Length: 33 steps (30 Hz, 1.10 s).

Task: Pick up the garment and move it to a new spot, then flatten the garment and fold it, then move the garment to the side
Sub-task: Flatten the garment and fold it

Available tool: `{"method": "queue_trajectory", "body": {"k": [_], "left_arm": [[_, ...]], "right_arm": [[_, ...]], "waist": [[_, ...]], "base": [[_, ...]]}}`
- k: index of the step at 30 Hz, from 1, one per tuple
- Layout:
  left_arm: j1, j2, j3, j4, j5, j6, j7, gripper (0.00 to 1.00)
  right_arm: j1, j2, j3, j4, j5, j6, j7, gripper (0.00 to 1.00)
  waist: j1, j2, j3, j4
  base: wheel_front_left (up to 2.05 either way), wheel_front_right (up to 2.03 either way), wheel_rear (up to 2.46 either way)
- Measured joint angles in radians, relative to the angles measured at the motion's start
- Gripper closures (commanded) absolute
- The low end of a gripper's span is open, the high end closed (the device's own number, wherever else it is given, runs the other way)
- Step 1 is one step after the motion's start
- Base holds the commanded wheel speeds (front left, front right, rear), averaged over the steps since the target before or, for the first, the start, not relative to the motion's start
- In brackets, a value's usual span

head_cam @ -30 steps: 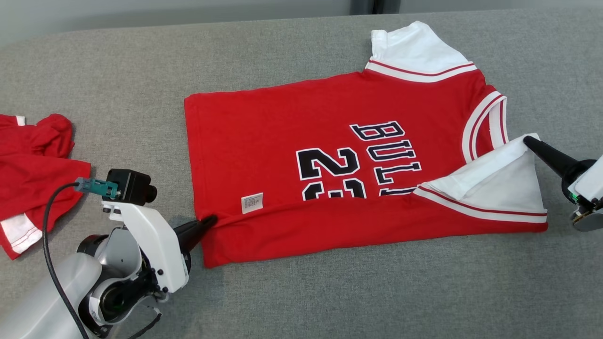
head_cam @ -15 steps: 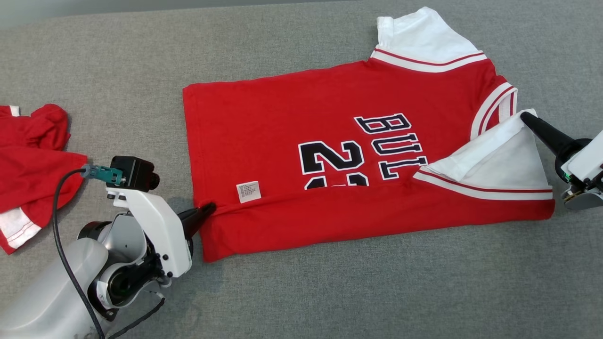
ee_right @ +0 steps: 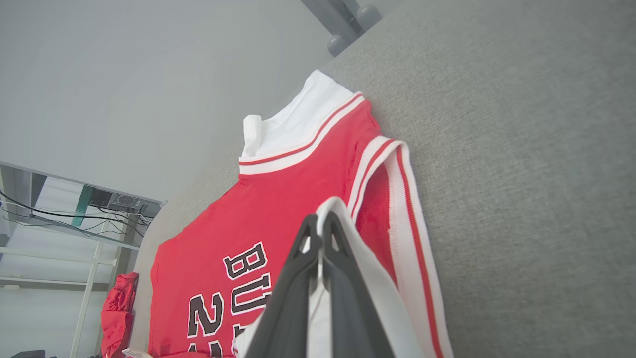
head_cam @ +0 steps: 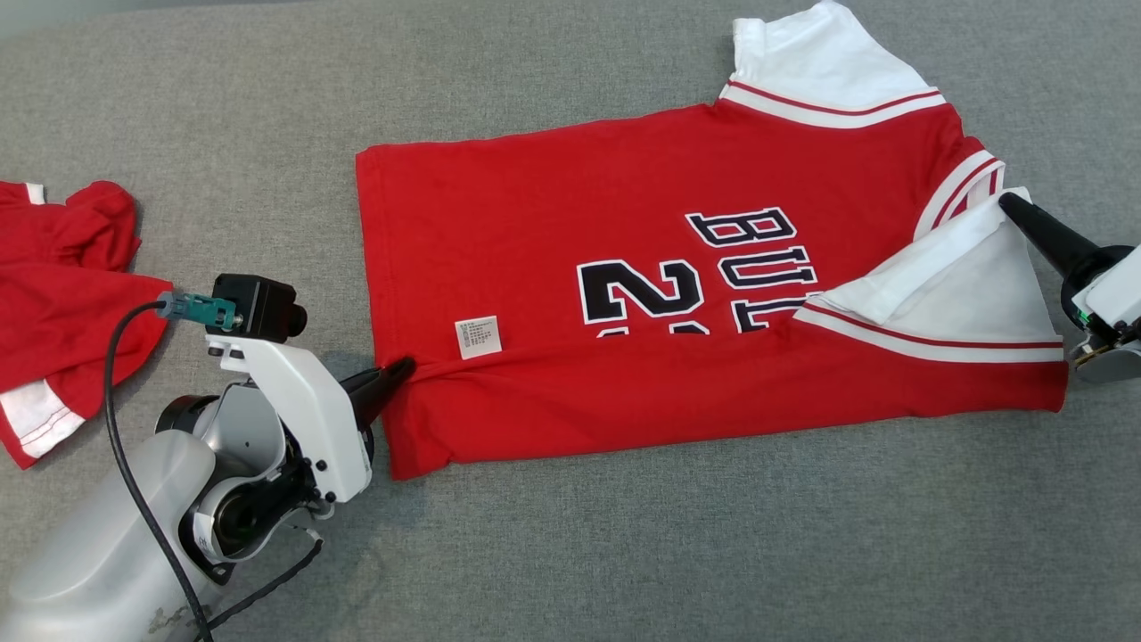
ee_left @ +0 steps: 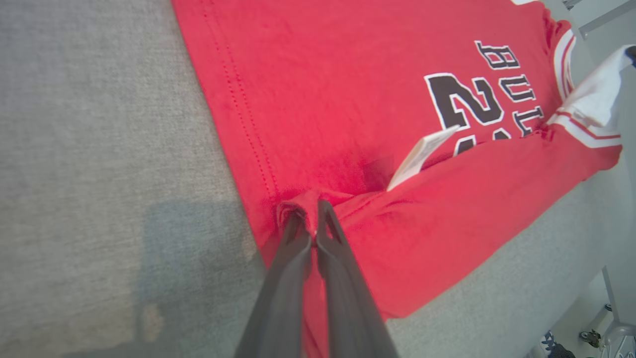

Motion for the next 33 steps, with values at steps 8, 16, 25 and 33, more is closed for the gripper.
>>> {"method": "queue_trajectory", "body": {"k": [8,16,25,33], "left_arm": [[-0.010,-0.009,-0.007,0.022,0.006,-0.008,-0.003,1.00],[-0.028,-0.021,-0.009,0.043,0.029,-0.007,-0.028,0.00],[-0.024,-0.021,0.031,0.035,0.077,0.042,-0.160,0.00],[0.078,-0.084,0.122,0.008,0.113,0.102,-0.462,0.00]], "right_arm": [[-0.009,-0.001,0.013,0.001,0.014,0.000,-0.021,1.00],[-0.022,0.004,0.026,0.007,0.002,0.000,-0.059,0.00],[0.008,0.028,0.034,0.009,-0.010,0.000,-0.146,0.00],[0.099,0.029,-0.021,-0.022,-0.199,0.000,-0.303,0.00]], "waist": [[0.0000,0.0000,0.007,0.007],[0.0000,0.0000,0.010,0.008],[0.0001,0.0000,-0.036,0.000],[0.0000,0.0000,-0.101,-0.017]], "base": [[0.00,0.00,0.00],[0.00,0.00,0.00],[0.00,0.00,0.00],[0.00,0.00,0.00]]}}
